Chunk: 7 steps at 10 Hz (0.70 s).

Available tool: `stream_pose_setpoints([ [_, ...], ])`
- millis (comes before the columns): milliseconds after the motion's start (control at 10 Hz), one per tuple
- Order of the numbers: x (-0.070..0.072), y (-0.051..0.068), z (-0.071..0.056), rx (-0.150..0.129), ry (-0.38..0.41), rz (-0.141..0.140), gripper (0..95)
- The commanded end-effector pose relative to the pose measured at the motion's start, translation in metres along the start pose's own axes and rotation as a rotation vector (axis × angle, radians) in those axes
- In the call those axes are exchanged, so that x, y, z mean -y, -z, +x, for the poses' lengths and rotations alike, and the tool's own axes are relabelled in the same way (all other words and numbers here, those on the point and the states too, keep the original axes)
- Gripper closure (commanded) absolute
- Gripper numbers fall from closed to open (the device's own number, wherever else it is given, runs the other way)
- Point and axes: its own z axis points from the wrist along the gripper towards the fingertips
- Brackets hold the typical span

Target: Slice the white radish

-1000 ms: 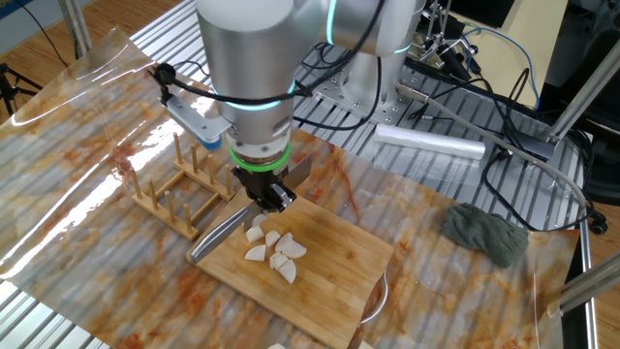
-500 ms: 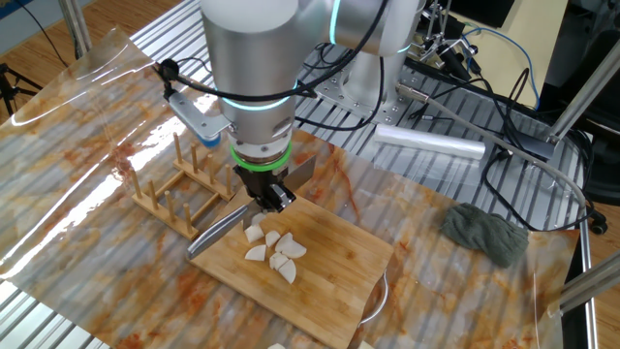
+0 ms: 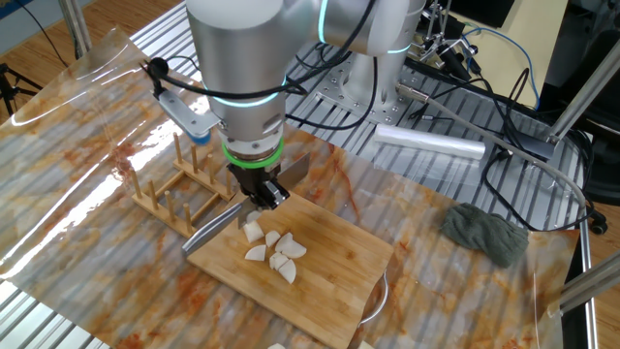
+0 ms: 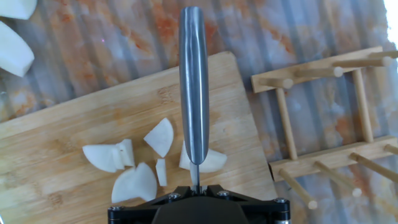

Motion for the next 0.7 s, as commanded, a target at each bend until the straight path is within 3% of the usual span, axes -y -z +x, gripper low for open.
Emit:
stream_pose_setpoints([
  [100, -0.0014, -0.0001, -0.0006, -0.007, -0.006, -0.008, 95.0],
  [700, -0.0037, -0.0021, -0.0005, -0.008, -0.004, -0.009, 95.0],
])
